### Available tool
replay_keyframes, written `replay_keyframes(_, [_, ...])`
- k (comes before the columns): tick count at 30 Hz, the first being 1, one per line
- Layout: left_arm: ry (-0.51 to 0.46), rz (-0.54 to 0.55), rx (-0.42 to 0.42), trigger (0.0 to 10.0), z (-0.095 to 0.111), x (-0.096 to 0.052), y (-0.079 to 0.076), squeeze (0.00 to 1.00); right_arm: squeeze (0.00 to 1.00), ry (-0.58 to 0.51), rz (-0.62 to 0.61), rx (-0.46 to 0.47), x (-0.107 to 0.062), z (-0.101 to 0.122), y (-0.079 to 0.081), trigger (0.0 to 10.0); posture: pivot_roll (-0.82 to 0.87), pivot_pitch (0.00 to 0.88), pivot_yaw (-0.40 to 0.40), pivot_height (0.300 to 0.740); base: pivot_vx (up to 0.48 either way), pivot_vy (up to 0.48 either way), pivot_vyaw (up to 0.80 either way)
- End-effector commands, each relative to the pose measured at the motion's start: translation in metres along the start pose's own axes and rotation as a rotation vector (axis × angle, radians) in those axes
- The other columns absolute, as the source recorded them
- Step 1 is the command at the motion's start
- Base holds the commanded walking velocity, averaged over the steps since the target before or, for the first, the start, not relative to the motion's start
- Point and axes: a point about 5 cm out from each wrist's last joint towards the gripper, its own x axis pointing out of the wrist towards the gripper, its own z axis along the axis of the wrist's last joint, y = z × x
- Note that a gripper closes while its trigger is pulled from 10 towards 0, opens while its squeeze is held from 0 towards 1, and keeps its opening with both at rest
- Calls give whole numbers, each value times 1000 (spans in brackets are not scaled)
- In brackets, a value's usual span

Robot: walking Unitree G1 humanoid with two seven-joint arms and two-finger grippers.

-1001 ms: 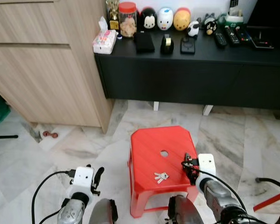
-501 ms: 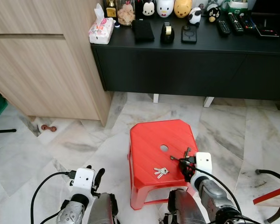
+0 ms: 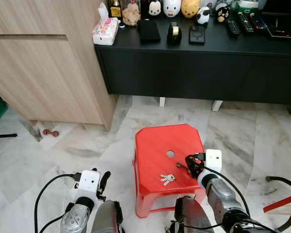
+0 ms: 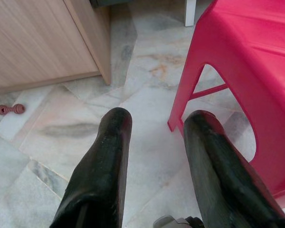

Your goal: Hang keys on a hook

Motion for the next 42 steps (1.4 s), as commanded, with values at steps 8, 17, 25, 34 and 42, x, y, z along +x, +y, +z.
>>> replay_keyframes(8, [47,2,22,10000,-7,2,4,0,0,-23,43,1,-3,-3,2,10000,32,143,4,623,0,0,0])
replay_keyframes(17, [47,2,23,10000,-6,8,5,0,0,-22,128,-349,-15,-11,-7,10000,15,134,5,623,0,0,0])
replay_keyframes(25, [50,-5,24,10000,-5,11,4,0,0,-58,197,-565,-22,-8,-4,10000,7,123,5,623,0,0,0])
replay_keyframes(34, [57,-14,24,10000,-6,14,3,0,0,0,295,-678,-29,-18,5,10000,6,118,5,623,0,0,0])
replay_keyframes(42, [60,-20,25,10000,-6,16,4,0,0,111,247,-853,-28,-30,-3,10000,6,113,6,623,0,0,0])
